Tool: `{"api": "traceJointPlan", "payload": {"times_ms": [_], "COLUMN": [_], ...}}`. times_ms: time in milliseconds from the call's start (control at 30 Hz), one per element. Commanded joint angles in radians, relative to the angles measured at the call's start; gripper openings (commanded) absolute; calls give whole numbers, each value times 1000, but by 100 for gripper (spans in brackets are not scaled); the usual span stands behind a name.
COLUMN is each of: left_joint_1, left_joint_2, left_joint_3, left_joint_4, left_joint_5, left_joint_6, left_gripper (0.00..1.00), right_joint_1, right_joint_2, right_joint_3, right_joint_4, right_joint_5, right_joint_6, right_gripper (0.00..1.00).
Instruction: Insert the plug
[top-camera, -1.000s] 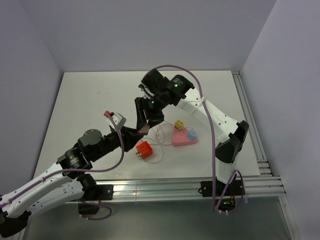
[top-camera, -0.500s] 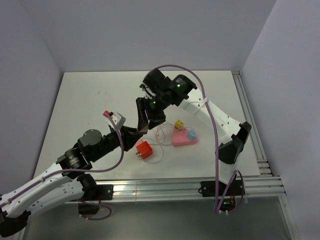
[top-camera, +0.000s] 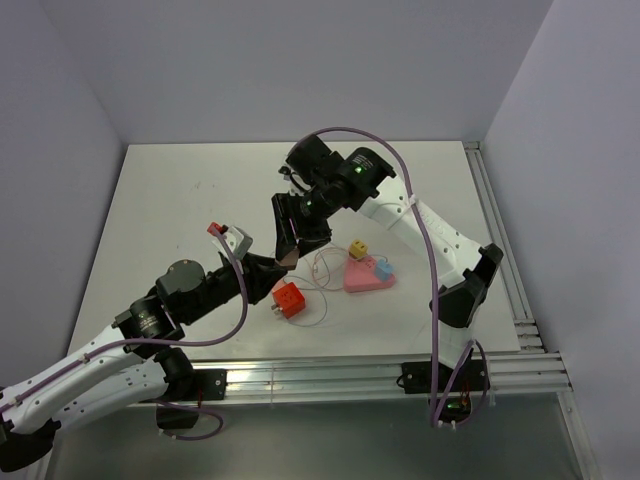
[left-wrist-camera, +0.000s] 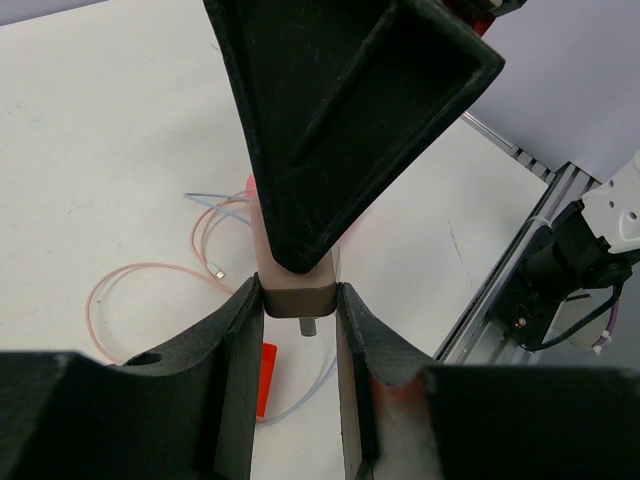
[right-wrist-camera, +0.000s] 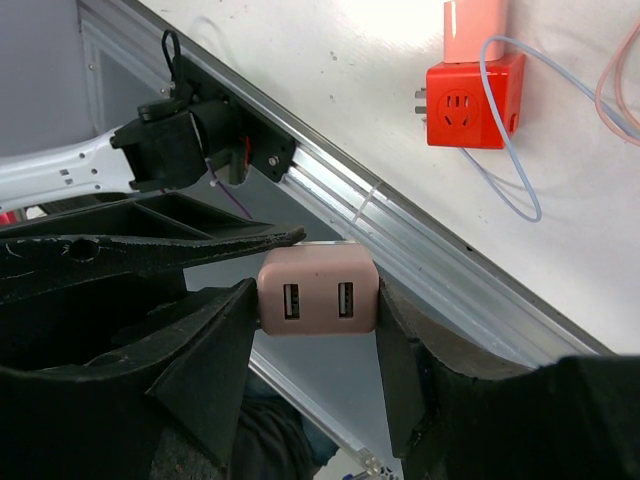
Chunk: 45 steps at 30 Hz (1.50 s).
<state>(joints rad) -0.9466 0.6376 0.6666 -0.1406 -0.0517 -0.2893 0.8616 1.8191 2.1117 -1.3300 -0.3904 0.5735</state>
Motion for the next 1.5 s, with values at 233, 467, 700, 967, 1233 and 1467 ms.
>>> {"api": "traceJointPlan", "payload": {"times_ms": [233, 467, 700, 967, 1233, 1467], "left_joint_1": [-14, -14, -4, 111, 236, 249], "left_joint_2": [-13, -93, -10, -34, -101, 48], "left_joint_3": [41, 16, 16, -186, -200, -200], "left_joint_4": [49, 50, -312, -360, -378, -386], "left_joint_5": [-10, -135, -395, -261, -146, -76], "left_joint_6": [4, -229, -670, -950, -1051, -1024], "left_gripper": [5, 84, 92, 99, 100, 100], "right_joint_1": [7, 10, 43, 175, 335, 359], "right_joint_2": [-27, -210, -495, -494, -347, -317], "right_joint_3": [-38, -348, -720, -908, -944, -966], "right_joint_4": [51, 346, 690, 861, 940, 1000], "right_joint_5": [-61, 194, 544, 772, 990, 970], "right_joint_6": [-21, -34, -32, -63, -110, -144], "right_gripper": [3, 0, 0, 0, 0, 0]}}
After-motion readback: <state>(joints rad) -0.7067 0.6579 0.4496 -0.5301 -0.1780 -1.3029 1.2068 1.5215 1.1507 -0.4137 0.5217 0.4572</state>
